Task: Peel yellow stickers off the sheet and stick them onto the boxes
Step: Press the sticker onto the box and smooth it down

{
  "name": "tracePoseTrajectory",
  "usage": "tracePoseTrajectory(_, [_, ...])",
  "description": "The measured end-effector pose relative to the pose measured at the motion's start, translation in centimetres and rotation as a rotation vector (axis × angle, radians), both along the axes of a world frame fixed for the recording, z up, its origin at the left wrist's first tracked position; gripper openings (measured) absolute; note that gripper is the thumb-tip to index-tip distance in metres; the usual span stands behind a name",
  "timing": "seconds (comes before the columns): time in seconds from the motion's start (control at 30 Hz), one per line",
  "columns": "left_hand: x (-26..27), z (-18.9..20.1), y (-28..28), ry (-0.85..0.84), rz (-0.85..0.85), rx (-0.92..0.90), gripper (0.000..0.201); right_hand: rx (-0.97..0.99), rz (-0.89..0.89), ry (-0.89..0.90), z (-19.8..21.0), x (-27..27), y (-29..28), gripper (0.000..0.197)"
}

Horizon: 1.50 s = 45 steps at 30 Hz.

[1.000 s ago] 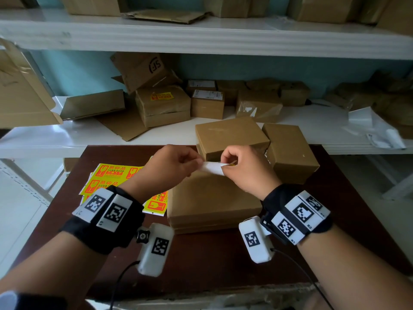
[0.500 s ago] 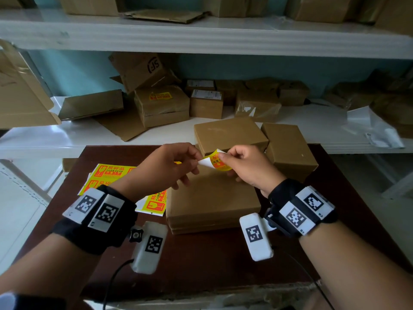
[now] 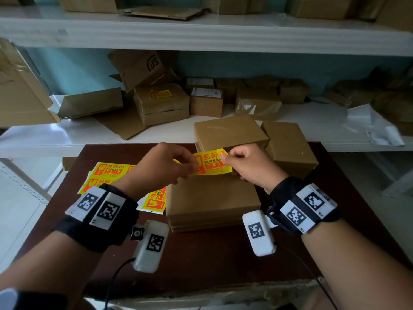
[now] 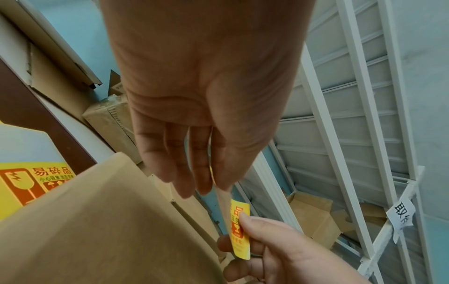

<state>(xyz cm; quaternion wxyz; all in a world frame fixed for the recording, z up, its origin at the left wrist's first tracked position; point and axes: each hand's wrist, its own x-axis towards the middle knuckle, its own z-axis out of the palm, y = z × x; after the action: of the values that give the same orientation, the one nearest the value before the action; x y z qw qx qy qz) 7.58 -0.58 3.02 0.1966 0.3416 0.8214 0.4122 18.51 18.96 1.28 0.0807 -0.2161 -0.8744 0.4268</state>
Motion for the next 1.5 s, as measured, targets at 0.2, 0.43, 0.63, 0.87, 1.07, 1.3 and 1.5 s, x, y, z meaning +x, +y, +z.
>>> tracePoseTrajectory(0.2, [-0.3,-0.3,0.0,-0.070,-0.007,0.002,0.016,0.004,0.071,-0.082,0.2,0.4,0.5,0.034])
tracePoseTrajectory(0.43, [-0.7,-0.7,0.1,-0.103,-0.018,-0.043,0.037,-0.036,0.139,-0.131,0.4,0.6,0.8,0.024])
tracePoseTrajectory(0.63, [-0.4,-0.9,0.2,-0.074,-0.021,-0.097,0.042,-0.040,0.189,-0.169,0.6,0.8,0.8,0.013])
tracePoseTrajectory(0.87, [-0.2,-1.2,0.6,-0.050,-0.059,-0.163,0.043,-0.024,0.191,-0.209,0.5,0.9,0.8,0.013])
tracePoseTrajectory(1.07, [-0.1,-1.1,0.6,-0.023,-0.079,-0.213,0.041,-0.010,0.173,-0.237,0.4,0.9,0.6,0.030])
tracePoseTrajectory(1.3, [0.1,-1.2,0.6,-0.005,-0.101,-0.258,0.038,0.009,0.161,-0.253,0.4,0.6,0.6,0.027])
tracePoseTrajectory(1.5, [0.0,-1.4,0.7,-0.013,-0.116,-0.271,0.041,0.022,0.190,-0.262,0.3,0.7,0.6,0.016])
